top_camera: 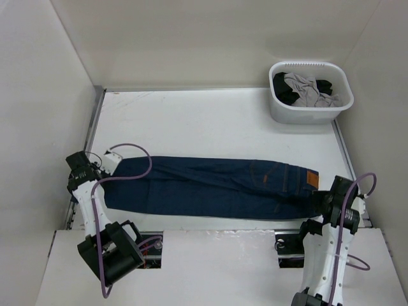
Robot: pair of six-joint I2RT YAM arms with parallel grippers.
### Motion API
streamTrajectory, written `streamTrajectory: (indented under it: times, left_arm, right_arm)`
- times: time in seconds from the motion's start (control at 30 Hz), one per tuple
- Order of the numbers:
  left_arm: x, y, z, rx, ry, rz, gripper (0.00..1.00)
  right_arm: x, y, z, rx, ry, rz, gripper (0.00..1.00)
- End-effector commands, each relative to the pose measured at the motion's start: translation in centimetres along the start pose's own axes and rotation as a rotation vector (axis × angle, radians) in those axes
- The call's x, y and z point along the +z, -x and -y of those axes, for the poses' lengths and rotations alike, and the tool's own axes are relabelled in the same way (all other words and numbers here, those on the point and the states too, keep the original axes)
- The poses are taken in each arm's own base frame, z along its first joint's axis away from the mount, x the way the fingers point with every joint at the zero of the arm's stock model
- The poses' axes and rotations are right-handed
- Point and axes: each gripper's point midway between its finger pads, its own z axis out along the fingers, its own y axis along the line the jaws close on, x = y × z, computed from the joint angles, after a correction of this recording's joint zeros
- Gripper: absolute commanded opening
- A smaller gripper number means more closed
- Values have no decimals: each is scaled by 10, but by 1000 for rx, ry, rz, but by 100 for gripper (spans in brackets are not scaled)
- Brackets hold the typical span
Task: Fold and stack the trousers
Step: Fold the trousers
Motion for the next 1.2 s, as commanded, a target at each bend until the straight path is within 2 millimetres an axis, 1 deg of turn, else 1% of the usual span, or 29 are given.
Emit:
streamTrajectory:
  times: [0.0,0.03,0.1,0.13,0.2,0.23,0.3,0.37,0.4,0.43,0.5,0.53,0.57,0.63,0.73,0.8,0.83,0.87,0.93,1.0,1.07,1.17]
  left_arm:
    - [-31,-13,16,244,-161,-81,32]
    - [-38,-6,15,288,-190,-59,37]
    - [-52,13,3,341,-211,4,53]
    - [-57,21,-3,357,-220,22,58]
    - [-58,29,-12,390,-240,20,64]
    - [-54,30,-14,406,-255,3,65]
    - [-42,32,-23,434,-265,-28,65]
    - [-28,36,-31,414,-269,-41,66]
    - [-23,35,-31,391,-290,-56,66]
    - [-21,31,-26,371,-336,-81,65]
    - [-28,22,-8,336,-468,-132,62]
    - [-34,23,9,330,-550,-144,60]
    - [-37,26,17,331,-579,-143,59]
    - [-39,36,31,343,-584,-134,60]
    - [-36,46,58,381,-568,-145,63]
    - [-26,41,74,422,-538,-214,65]
    - [-19,39,77,436,-500,-246,65]
    - [-9,37,76,443,-454,-271,65]
    - [9,39,66,447,-355,-295,67]
    - [17,47,55,402,-294,-297,68]
    - [22,49,46,376,-252,-324,68]
    - [27,49,38,391,-219,-349,68]
  right_arm:
    - [-11,7,-12,-32,28,22,0]
    - [-11,7,-12,-35,27,20,0]
    - [-9,7,-13,-35,27,20,0]
    - [-8,6,-12,-35,28,19,0]
    - [-7,6,-13,-34,31,19,0]
    - [-7,6,-13,-33,31,18,0]
    - [-6,7,-14,-34,33,21,0]
    - [-6,8,-15,-35,34,22,0]
    - [-6,8,-14,-33,29,22,0]
    - [-6,9,-15,-30,29,25,0]
    - [-7,10,-15,-28,30,26,0]
    - [-7,10,-15,-30,31,29,0]
    - [-6,11,-14,-35,25,32,0]
    - [-5,12,-13,-34,17,36,0]
    - [-3,13,-15,-24,10,31,0]
    - [-3,14,-17,-20,10,35,0]
    - [-3,16,-18,-17,11,42,0]
    - [-2,17,-19,-13,12,47,0]
    - [0,22,-22,-4,17,59,0]
    - [0,25,-26,-1,19,65,0]
    - [-3,30,-32,-4,25,82,0]
    - [-10,42,-38,-10,37,132,0]
